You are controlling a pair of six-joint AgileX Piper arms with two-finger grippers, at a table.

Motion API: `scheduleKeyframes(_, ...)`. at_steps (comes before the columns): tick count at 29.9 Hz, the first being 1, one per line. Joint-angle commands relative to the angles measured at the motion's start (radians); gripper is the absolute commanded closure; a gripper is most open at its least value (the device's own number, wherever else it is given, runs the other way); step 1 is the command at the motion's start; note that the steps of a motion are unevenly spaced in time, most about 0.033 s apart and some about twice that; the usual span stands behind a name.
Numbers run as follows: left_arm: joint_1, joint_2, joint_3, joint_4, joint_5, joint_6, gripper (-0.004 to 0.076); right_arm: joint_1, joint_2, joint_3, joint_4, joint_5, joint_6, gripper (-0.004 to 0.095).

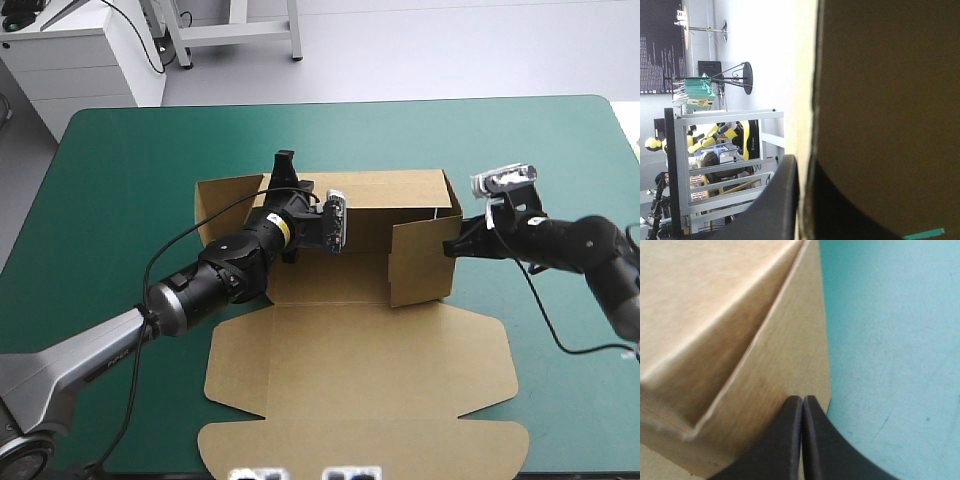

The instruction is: Fold the box

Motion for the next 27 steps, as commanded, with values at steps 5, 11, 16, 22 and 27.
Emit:
scheduleKeyframes(5,-0.003,-0.032,-0.025,0.002,0.001,-0.006,0.0732,-0.006,-0.161,0.23,0.421,-0.178,-0.475,0.0928)
scheduleKeyframes(11,-0.003,-0.032,-0.025,0.002,0.001,-0.006,0.0732,-0.006,-0.178,0.292,0.509,-0.173,-0.61,0.0863)
scheduleKeyframes(16,-0.003,-0.026,-0.025,0.002,0.022,-0.006,0.0732,-0.006,-0.184,0.292,0.481,-0.141,-0.614,0.0589)
scheduleKeyframes(22,-0.003,-0.019,-0.025,0.002,0.023,-0.006,0.0732,-0.006,-0.186,0.292,0.475,-0.099,-0.622,0.0372)
scheduleKeyframes(27,-0.003,-0.019,-0.025,0.002,0.015,-0.006,0.0732,-0.006,-0.17,0.29,0.519,-0.099,-0.709,0.0362)
